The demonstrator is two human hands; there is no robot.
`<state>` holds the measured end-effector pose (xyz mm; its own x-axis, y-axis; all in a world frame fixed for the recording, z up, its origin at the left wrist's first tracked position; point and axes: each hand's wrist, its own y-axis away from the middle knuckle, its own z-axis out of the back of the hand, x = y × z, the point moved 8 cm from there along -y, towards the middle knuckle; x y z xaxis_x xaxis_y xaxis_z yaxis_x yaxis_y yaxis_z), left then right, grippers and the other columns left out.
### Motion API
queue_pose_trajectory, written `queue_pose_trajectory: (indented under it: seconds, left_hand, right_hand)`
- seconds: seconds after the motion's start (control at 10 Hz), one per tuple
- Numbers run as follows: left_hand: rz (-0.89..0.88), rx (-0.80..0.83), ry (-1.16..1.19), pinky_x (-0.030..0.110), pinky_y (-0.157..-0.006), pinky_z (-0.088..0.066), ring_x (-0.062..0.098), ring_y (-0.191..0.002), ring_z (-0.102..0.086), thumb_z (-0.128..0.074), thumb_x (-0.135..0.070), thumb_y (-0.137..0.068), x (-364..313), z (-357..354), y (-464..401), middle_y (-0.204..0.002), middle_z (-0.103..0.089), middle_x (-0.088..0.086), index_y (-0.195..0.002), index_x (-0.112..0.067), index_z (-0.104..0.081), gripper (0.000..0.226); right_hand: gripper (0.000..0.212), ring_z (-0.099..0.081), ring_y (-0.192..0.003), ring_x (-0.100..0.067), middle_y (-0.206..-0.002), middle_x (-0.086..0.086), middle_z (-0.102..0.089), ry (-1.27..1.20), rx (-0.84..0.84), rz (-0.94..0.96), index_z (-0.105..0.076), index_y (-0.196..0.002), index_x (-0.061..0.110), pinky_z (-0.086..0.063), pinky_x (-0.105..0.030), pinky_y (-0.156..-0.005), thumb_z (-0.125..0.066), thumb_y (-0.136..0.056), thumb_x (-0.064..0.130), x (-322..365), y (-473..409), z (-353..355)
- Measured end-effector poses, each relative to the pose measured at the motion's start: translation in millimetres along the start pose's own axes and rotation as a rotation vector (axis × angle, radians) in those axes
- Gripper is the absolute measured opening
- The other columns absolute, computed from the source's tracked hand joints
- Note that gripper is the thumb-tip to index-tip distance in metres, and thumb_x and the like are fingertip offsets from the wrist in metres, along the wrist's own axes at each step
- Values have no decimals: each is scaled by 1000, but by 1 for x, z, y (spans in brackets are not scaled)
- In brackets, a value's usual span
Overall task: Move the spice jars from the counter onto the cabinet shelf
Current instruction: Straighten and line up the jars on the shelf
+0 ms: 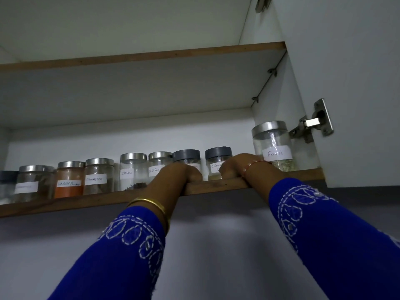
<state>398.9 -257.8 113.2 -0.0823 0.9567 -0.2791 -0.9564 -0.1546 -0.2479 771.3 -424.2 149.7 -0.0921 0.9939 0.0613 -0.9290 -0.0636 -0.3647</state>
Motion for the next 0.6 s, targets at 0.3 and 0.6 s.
queue_pose_trajectory:
  seconds: [0.3,0.6]
  left_hand:
    - [-354,-312,163,28,-83,-43,27,-111,-59,-43,-10,-91,-28,19,19,-108,-66,14,-102,0,-66,27]
    - [-418,-380,112,29,-74,-38,32,-100,-58,-39,-16,-94,-39,5,61,-109,-64,20,-95,1,-61,29]
  right_hand:
    - [26,-60,-107,-32,-118,-19,-62,-286,-338,101,-58,-113,-1,-41,-28,-75,-51,-91,11,57,373,121]
    - [32,-49,-113,-37,-124,-23,-49,-159,-783,-10,-52,-119,-2,-47,-39,-84,-52,-88,4,8,445,134]
